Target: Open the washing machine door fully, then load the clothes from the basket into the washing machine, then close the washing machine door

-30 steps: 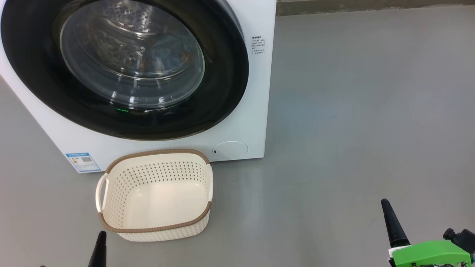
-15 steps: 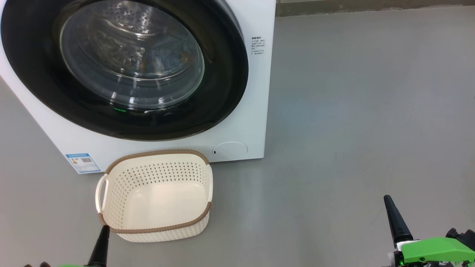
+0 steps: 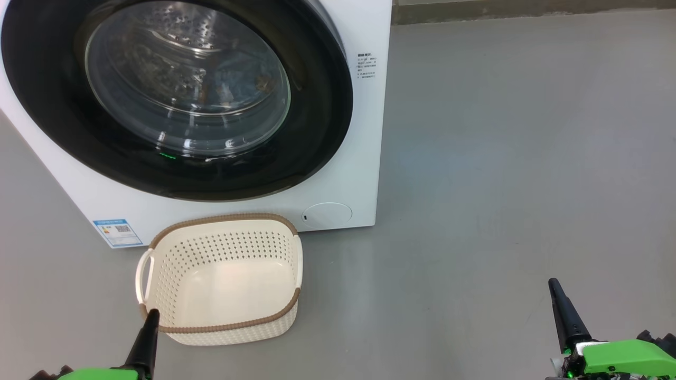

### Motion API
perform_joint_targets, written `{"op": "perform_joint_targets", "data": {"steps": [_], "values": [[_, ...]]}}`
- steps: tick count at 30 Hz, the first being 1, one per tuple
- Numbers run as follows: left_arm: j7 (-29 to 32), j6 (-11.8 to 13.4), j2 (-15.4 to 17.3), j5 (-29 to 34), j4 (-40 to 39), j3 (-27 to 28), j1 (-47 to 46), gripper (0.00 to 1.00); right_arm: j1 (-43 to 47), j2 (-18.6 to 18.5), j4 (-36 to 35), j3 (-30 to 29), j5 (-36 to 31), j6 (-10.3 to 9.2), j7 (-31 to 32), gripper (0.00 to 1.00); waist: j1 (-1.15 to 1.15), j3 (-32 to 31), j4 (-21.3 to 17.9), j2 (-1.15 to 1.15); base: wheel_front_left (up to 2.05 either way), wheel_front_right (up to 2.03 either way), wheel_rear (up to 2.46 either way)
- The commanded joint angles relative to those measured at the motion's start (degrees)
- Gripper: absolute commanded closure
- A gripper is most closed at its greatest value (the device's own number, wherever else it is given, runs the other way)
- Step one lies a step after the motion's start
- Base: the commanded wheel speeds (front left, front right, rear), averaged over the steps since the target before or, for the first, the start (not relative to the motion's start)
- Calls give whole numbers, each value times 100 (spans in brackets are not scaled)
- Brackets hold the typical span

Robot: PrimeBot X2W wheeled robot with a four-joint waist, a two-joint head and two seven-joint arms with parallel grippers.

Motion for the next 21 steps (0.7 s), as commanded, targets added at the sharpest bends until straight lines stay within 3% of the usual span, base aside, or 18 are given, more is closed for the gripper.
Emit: {"op": "perform_joint_targets", "data": {"steps": [1,11,21], "values": [[68,-43,114,-188,-64,188,-289,100,-308,-27,-132,67,202,-5,71,100,0,-1,-1,0,0,0,0],[241,-105,124,-829,55,216,-434,100,-347,-26,-111,20,842,-7,241,100,0,-10,-5,0,0,0,0],[261,-108,114,-849,62,231,-443,100,-349,-26,-110,18,874,-8,250,100,0,-10,-6,0,0,0,0]]}}
